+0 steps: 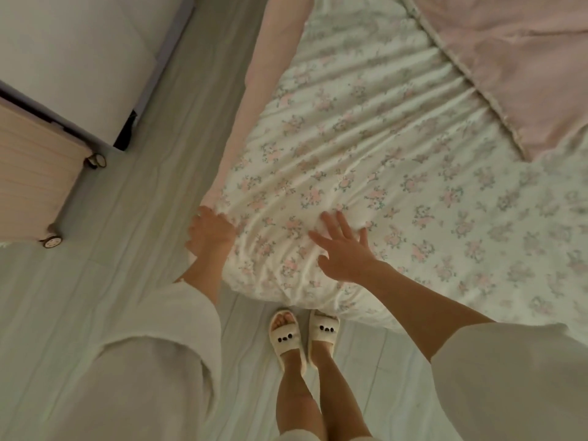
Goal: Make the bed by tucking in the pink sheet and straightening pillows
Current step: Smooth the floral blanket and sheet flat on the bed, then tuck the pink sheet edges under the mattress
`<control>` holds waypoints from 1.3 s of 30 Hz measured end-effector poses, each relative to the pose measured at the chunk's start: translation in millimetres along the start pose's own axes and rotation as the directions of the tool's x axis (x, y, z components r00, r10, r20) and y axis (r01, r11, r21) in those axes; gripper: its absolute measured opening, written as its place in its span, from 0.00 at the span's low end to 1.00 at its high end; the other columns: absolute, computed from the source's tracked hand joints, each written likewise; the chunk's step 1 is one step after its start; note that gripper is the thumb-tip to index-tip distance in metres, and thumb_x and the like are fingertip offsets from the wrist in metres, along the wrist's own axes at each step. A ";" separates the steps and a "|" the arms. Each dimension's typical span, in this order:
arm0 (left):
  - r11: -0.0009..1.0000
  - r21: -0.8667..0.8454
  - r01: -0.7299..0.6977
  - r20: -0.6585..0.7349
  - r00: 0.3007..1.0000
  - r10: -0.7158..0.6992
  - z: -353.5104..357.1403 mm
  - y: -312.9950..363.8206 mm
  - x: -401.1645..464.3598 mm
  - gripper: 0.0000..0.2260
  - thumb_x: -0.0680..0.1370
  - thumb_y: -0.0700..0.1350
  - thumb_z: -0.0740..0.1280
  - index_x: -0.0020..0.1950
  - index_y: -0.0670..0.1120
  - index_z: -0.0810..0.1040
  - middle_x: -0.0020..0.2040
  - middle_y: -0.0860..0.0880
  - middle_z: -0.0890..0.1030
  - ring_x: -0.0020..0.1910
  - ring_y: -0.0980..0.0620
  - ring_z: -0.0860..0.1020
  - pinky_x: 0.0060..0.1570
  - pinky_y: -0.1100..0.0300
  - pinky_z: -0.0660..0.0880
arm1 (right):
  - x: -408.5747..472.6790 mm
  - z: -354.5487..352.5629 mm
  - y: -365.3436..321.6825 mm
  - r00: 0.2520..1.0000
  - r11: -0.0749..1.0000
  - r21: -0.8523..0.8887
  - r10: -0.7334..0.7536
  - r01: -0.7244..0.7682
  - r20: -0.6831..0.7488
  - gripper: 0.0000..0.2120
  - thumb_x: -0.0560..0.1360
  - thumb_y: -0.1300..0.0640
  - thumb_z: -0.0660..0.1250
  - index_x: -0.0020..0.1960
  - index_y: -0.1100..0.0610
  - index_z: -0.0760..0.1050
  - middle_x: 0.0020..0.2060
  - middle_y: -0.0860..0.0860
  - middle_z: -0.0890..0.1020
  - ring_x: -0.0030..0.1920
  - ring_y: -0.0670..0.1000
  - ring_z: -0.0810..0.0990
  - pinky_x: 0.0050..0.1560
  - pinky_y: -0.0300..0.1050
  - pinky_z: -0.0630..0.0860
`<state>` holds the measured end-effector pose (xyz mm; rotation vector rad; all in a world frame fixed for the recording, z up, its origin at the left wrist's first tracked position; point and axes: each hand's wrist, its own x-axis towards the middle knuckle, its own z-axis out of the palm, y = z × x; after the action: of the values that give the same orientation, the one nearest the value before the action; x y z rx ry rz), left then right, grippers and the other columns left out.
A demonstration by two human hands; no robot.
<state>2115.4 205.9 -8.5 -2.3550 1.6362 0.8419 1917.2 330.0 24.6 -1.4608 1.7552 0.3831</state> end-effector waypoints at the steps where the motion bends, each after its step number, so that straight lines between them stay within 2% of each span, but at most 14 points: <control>1: 0.999 0.035 -0.031 -0.009 0.999 0.031 2.3 0.6 -3.1 0.22 0.80 0.49 0.55 0.73 0.44 0.59 0.72 0.40 0.63 0.69 0.38 0.65 0.65 0.41 0.65 | 0.9 -0.4 2.2 1.000 1.000 0.005 -0.009 0.009 0.012 0.29 0.79 0.54 0.54 0.76 0.43 0.47 0.75 0.49 0.33 0.74 0.53 0.28 0.72 0.67 0.35; 3: 0.971 0.106 -0.214 -0.043 0.975 0.219 5.2 0.7 -11.8 0.25 0.80 0.50 0.56 0.76 0.50 0.52 0.76 0.43 0.54 0.73 0.39 0.56 0.68 0.40 0.61 | 2.5 -2.7 2.7 1.000 0.999 0.050 -0.016 0.015 0.017 0.28 0.78 0.54 0.54 0.76 0.43 0.49 0.76 0.49 0.35 0.74 0.53 0.29 0.72 0.67 0.37; 5: 0.896 0.153 -0.417 0.066 0.909 0.412 9.7 1.7 -19.8 0.26 0.81 0.52 0.55 0.77 0.55 0.48 0.78 0.46 0.45 0.76 0.40 0.47 0.71 0.41 0.57 | 3.1 -7.1 2.1 1.000 0.994 0.110 -0.006 0.004 0.014 0.27 0.78 0.54 0.54 0.76 0.44 0.53 0.76 0.48 0.37 0.75 0.52 0.31 0.73 0.66 0.38; 7: 0.882 0.142 -0.449 0.242 0.880 0.409 8.0 3.7 -23.8 0.26 0.81 0.53 0.55 0.77 0.57 0.47 0.77 0.48 0.37 0.76 0.42 0.40 0.72 0.41 0.54 | 2.1 -14.3 2.0 1.000 0.989 0.151 -0.001 -0.001 0.011 0.25 0.78 0.54 0.55 0.75 0.46 0.57 0.77 0.47 0.41 0.76 0.51 0.35 0.73 0.66 0.40; 9: 0.912 0.134 -0.389 0.340 0.882 0.326 -5.7 3.9 -23.5 0.26 0.81 0.52 0.55 0.77 0.56 0.47 0.77 0.49 0.36 0.76 0.43 0.38 0.73 0.41 0.52 | -1.6 -24.0 0.2 1.000 0.981 0.194 0.000 -0.002 0.012 0.24 0.78 0.55 0.55 0.74 0.48 0.59 0.77 0.47 0.46 0.77 0.50 0.39 0.74 0.64 0.45; 13: 0.934 0.105 -0.342 0.348 0.892 0.288 -38.9 4.2 -16.7 0.26 0.81 0.53 0.55 0.77 0.53 0.50 0.78 0.47 0.41 0.76 0.42 0.45 0.74 0.44 0.52 | -9.6 -42.9 -4.8 1.000 0.935 0.352 0.028 -0.031 0.015 0.22 0.79 0.57 0.55 0.73 0.54 0.62 0.75 0.53 0.61 0.75 0.54 0.57 0.74 0.55 0.59; 16: 0.939 0.073 -0.337 0.308 0.903 0.301 -64.3 -1.1 -11.8 0.25 0.81 0.53 0.54 0.77 0.52 0.51 0.78 0.46 0.45 0.76 0.43 0.48 0.74 0.47 0.53 | -16.5 -61.5 -19.6 0.997 0.922 0.381 0.056 -0.070 0.048 0.23 0.79 0.58 0.54 0.74 0.55 0.61 0.73 0.56 0.65 0.68 0.56 0.70 0.65 0.48 0.69; 20: 0.914 0.029 -0.404 0.304 0.875 0.377 -105.3 -9.4 -4.0 0.25 0.81 0.53 0.55 0.77 0.48 0.55 0.77 0.44 0.55 0.75 0.44 0.56 0.72 0.52 0.56 | -26.6 -88.4 -56.6 0.996 0.922 0.375 0.085 -0.093 0.039 0.23 0.80 0.57 0.53 0.74 0.55 0.60 0.71 0.56 0.67 0.69 0.55 0.68 0.68 0.48 0.64; 23: 0.886 0.010 -0.464 0.298 0.847 0.441 -145.9 -13.1 0.6 0.25 0.81 0.52 0.57 0.76 0.46 0.57 0.76 0.42 0.58 0.74 0.44 0.60 0.71 0.52 0.59 | -36.0 -107.8 -93.6 0.993 0.902 0.420 0.117 -0.100 -0.015 0.22 0.80 0.57 0.53 0.74 0.55 0.61 0.69 0.56 0.70 0.66 0.54 0.71 0.65 0.47 0.67; 26: 0.832 0.005 -0.555 0.263 0.803 0.535 -193.5 -19.5 6.2 0.24 0.80 0.49 0.58 0.75 0.44 0.60 0.74 0.41 0.62 0.73 0.44 0.63 0.71 0.53 0.60 | -43.4 -122.5 -140.4 0.984 0.881 0.462 0.157 -0.104 -0.078 0.22 0.80 0.56 0.54 0.73 0.55 0.62 0.71 0.56 0.68 0.66 0.55 0.71 0.66 0.47 0.68; 34: 0.734 -0.010 -0.679 0.230 0.713 0.663 -296.2 -22.2 24.5 0.22 0.81 0.48 0.59 0.73 0.43 0.63 0.72 0.42 0.67 0.71 0.45 0.66 0.68 0.56 0.61 | -45.1 -162.4 -237.4 0.949 0.794 0.603 0.240 -0.070 -0.205 0.21 0.79 0.58 0.55 0.72 0.56 0.64 0.70 0.57 0.68 0.67 0.57 0.70 0.66 0.48 0.68; 37: 0.705 -0.020 -0.709 0.227 0.684 0.694 -319.7 -8.9 30.4 0.22 0.81 0.48 0.59 0.73 0.43 0.63 0.72 0.42 0.66 0.71 0.46 0.66 0.69 0.56 0.61 | -41.4 -184.5 -247.0 0.940 0.781 0.622 0.252 -0.057 -0.230 0.21 0.79 0.59 0.54 0.72 0.57 0.63 0.70 0.57 0.68 0.68 0.58 0.70 0.67 0.49 0.67; 39: 0.650 -0.012 -0.760 0.187 0.637 0.748 -346.6 19.6 52.6 0.22 0.80 0.48 0.59 0.73 0.43 0.63 0.72 0.42 0.67 0.71 0.46 0.66 0.69 0.56 0.61 | -25.8 -220.1 -251.0 0.912 0.769 0.638 0.289 -0.041 -0.291 0.21 0.79 0.60 0.54 0.72 0.58 0.63 0.70 0.57 0.68 0.68 0.57 0.68 0.67 0.47 0.66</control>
<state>2234.8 7.4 255.5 -1.4078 2.5451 1.0390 2065.3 127.3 246.2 -0.9236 2.0541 -0.4061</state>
